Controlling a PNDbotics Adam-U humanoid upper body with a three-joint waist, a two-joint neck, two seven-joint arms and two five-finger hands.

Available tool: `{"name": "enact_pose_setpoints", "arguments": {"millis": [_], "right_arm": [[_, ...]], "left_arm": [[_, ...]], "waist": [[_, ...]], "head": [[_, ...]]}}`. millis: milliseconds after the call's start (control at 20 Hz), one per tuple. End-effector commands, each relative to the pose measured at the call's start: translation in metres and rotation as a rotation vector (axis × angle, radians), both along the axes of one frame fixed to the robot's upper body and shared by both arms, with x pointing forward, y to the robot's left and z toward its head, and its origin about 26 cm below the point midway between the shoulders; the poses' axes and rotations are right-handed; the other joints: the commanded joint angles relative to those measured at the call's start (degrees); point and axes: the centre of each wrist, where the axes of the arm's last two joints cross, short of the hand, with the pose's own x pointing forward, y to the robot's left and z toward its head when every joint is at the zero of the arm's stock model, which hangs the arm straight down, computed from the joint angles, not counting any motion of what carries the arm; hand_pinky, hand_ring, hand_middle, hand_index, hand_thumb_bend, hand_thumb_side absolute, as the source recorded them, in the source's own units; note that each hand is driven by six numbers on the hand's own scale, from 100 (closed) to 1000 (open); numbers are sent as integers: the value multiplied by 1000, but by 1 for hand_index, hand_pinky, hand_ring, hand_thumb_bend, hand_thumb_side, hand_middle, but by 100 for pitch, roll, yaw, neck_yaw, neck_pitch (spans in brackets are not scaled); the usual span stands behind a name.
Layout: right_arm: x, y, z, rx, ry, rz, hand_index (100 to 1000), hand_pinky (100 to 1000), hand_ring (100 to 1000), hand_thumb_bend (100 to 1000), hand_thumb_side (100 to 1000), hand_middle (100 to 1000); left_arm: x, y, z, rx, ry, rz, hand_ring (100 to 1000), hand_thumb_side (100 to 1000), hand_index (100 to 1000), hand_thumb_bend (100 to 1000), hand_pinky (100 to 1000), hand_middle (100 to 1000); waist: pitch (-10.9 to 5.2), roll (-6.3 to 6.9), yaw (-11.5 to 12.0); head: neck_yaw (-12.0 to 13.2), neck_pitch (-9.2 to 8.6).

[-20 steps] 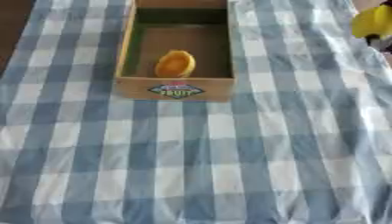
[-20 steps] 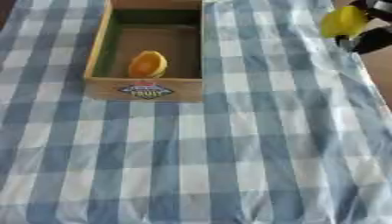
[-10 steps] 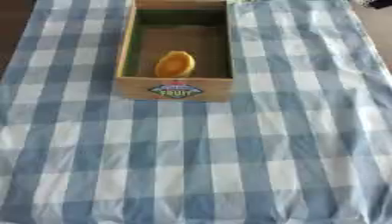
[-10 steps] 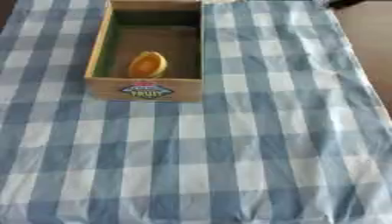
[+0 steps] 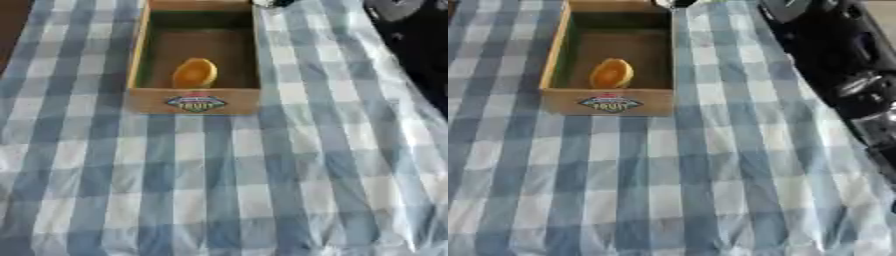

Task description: Pick up objects on the table and place them in the box.

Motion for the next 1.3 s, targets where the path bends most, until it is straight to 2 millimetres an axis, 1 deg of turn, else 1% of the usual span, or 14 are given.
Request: {"name": "enact_pose_setpoints", "arguments": {"millis": [50,200,400,450,500,550,600,650,750,950,1300], "right_arm": [[14,11,-7,-32,11,-4,692,783,773,100,100,528],[28,12,-24,-42,36,-35,699,783,777,100,107,534],[39,11,-39,-56,43,-62,719,787,791,100,119,556],[40,12,-41,-58,41,-65,751,790,816,100,145,595],[41,12,-43,-60,37,-66,808,799,858,100,209,657],[42,13,-44,-63,28,-63,873,822,910,208,284,744],[42,14,-43,-67,11,-57,894,836,929,268,342,770],[42,14,-42,-71,-12,-54,917,863,972,314,401,810],[41,15,-39,-75,-52,-55,925,885,1000,316,423,838],[40,14,-35,-66,-112,-72,923,882,996,312,430,833],[34,14,-25,-50,-148,-60,920,882,993,327,398,829]], "left_arm": [[-2,-1,9,8,-30,-17,785,486,746,130,747,722],[-1,-2,10,6,-34,-21,785,488,745,129,747,722],[-1,-3,10,1,-33,-26,785,490,745,130,746,722],[-1,-3,10,1,-32,-28,785,492,745,129,746,721],[-1,-4,10,0,-32,-29,785,492,745,129,746,721],[-1,-4,9,0,-31,-29,785,492,745,128,746,721],[-1,-4,9,0,-30,-30,785,492,745,128,746,721],[-1,-4,9,-1,-30,-29,785,492,745,129,746,721],[-1,-4,9,-3,-28,-30,785,494,745,129,746,721],[-1,-4,8,-4,-24,-33,785,495,745,128,746,721],[-2,-4,7,-4,-18,-33,785,495,744,128,746,721]], "waist": [[-81,23,39],[-50,34,82],[-30,37,85],[-28,38,84],[-26,39,85],[-25,40,87],[-25,41,89],[-25,41,90],[-27,37,88],[-36,27,77],[-64,26,51]], "head": [[-77,-48],[-102,-81],[-64,-92],[-58,-95],[-56,-99],[-57,-100],[-58,-98],[-56,-93],[-47,-85],[-27,-83],[5,-69]]}}
